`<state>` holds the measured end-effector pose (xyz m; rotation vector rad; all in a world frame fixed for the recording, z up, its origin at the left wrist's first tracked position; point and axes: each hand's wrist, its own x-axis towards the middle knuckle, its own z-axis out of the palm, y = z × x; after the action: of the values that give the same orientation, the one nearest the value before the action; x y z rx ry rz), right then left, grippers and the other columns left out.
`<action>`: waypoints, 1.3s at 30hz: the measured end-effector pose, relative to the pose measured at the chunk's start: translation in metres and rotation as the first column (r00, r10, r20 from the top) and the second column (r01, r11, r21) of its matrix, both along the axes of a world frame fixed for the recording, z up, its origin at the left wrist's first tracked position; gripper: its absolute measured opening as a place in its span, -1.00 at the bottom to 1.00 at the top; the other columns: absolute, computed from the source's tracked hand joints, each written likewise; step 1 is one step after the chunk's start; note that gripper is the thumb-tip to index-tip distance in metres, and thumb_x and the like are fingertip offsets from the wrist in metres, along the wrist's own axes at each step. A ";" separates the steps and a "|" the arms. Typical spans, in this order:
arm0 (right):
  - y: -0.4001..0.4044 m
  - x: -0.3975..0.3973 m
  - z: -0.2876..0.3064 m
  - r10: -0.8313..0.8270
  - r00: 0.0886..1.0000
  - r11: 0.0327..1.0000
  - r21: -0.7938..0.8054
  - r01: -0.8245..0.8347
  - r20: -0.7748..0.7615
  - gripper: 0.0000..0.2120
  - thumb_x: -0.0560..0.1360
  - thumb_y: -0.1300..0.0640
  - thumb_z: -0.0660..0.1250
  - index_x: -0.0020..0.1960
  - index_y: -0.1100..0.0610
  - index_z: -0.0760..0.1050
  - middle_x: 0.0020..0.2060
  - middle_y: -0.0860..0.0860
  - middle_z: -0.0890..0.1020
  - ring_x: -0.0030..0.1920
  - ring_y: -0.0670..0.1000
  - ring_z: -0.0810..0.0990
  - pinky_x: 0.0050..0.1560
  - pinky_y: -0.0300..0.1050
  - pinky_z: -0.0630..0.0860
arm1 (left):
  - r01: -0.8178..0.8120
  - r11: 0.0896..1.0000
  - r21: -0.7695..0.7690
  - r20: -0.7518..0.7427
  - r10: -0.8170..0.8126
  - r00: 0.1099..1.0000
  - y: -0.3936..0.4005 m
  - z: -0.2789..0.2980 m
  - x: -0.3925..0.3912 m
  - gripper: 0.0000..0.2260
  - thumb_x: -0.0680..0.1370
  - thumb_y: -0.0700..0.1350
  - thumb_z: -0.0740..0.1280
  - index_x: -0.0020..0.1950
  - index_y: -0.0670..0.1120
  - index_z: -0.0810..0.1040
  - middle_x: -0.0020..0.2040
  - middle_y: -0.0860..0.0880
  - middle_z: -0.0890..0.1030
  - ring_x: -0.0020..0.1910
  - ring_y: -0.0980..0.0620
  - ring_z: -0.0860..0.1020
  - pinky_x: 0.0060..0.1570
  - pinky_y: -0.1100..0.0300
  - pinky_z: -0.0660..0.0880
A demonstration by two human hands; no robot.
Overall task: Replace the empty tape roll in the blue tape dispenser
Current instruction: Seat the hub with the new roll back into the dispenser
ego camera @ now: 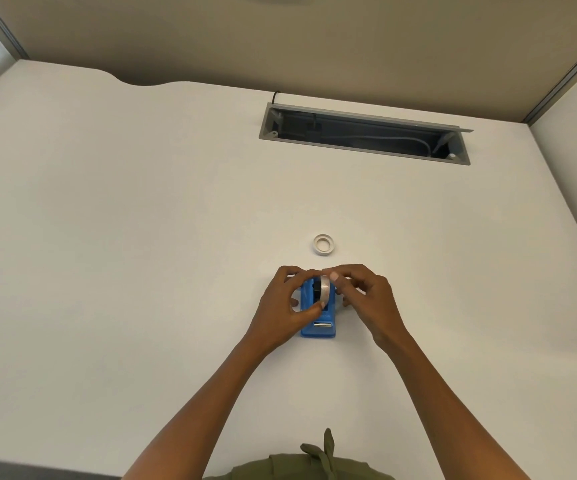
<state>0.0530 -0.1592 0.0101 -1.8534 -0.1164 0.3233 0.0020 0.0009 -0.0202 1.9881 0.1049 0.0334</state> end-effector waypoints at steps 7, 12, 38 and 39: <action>-0.006 -0.006 0.009 0.148 0.938 0.980 -0.175 -0.096 0.314 -0.79 0.33 0.18 0.52 -0.03 0.09 0.68 -0.18 -0.04 0.61 -0.22 -0.10 0.58 -0.29 -0.42 0.44 | 0.017 1.000 0.003 0.029 -0.017 0.999 0.001 0.002 0.000 -0.60 0.43 -0.07 0.45 0.22 0.15 0.45 0.13 0.09 0.41 0.04 0.15 0.48 -0.15 0.45 0.47; -0.004 -0.002 0.014 0.276 0.831 0.935 -0.333 -0.117 0.482 -0.83 0.32 0.25 0.52 -0.09 0.17 0.68 -0.26 0.05 0.65 -0.32 -0.10 0.52 -0.31 -0.47 0.43 | 0.016 1.000 0.003 0.014 -0.016 1.000 0.000 0.003 0.001 -0.60 0.42 -0.08 0.45 0.25 0.06 0.49 0.12 0.08 0.42 0.05 0.13 0.48 -0.11 0.37 0.49; 0.000 0.004 0.018 0.218 0.938 0.940 -0.317 -0.127 0.271 -0.91 0.50 0.24 0.33 -0.15 0.09 0.55 -0.22 -0.01 0.61 -0.26 -0.16 0.53 -0.22 -0.44 0.41 | 0.012 1.000 0.015 -0.049 -0.011 0.999 0.002 0.003 0.006 -0.59 0.39 -0.04 0.48 0.22 0.04 0.51 0.12 0.04 0.43 0.05 0.09 0.48 -0.08 0.25 0.54; -0.001 0.005 0.020 0.155 0.957 0.963 -0.253 -0.091 0.245 -0.91 0.50 0.23 0.34 -0.14 0.09 0.58 -0.22 -0.01 0.64 -0.27 -0.16 0.56 -0.23 -0.43 0.43 | 0.012 1.000 0.019 -0.058 -0.010 0.998 0.002 0.003 0.006 -0.58 0.39 -0.04 0.48 0.22 0.04 0.50 0.14 0.01 0.44 0.06 0.08 0.48 -0.06 0.22 0.55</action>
<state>0.0579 -0.1601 0.0299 -2.1287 -0.3931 0.1810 0.0084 0.0029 -0.0173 2.0089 0.1315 -0.0305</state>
